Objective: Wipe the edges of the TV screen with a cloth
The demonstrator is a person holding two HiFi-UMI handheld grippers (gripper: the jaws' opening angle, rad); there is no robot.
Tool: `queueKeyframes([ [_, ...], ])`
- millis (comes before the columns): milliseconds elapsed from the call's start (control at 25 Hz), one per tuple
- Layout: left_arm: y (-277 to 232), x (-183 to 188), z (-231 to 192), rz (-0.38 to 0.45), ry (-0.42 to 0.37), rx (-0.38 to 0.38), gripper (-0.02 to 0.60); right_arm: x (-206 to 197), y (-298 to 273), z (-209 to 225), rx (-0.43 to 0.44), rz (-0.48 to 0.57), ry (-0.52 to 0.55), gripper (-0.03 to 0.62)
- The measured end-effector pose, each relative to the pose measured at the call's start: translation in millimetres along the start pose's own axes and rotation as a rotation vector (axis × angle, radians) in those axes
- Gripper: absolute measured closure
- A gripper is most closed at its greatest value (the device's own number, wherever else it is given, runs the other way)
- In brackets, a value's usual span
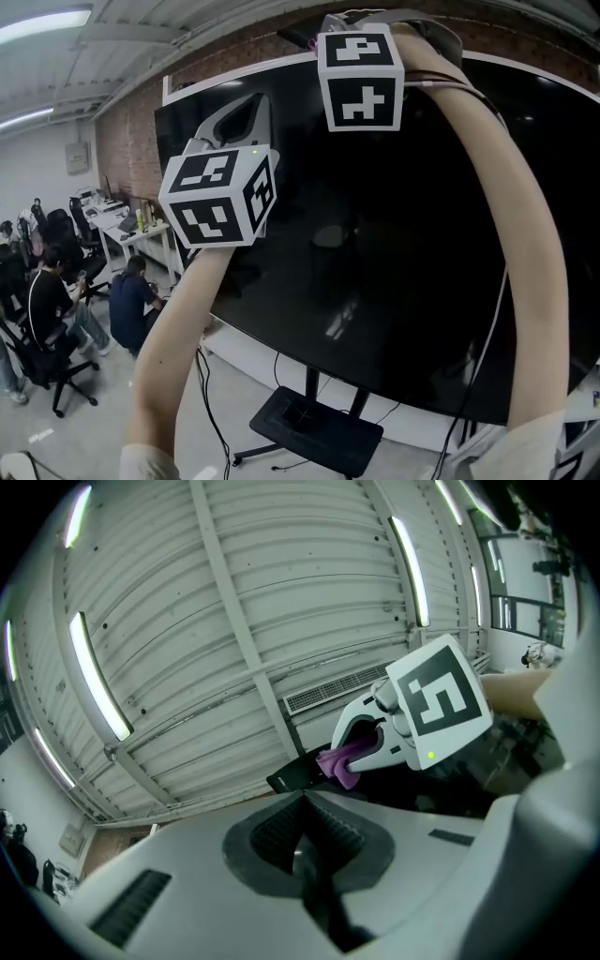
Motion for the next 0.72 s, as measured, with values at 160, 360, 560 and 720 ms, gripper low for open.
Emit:
queueKeyframes([
  [160, 1.7, -12.6, -35.0, 0.013, -0.015, 0.016, 0.566, 28.6, -34.1, -1.2, 0.009, -0.002, 0.056, 0.533],
  [360, -6.9, -39.0, -83.5, 0.005, -0.040, 0.014, 0.566, 67.5, -93.7, -2.7, 0.036, -0.013, 0.092, 0.533],
  [560, 1.1, -59.3, -137.5, 0.028, -0.024, 0.001, 0.566, 105.1, -127.8, 2.1, 0.038, -0.055, 0.077, 0.533],
  [720, 11.3, -74.1, -175.5, 0.025, 0.014, -0.022, 0.566, 124.8, -149.7, 9.7, 0.081, -0.089, 0.034, 0.533],
])
Point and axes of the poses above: the fingertips, and each gripper's own axes: y backward along the fingers, z to its right, x out of its top, the point moved 10 cm from there along y, backward along the fingers, and after that the axes turned 8 degrees about z, right-handed, at the moved point
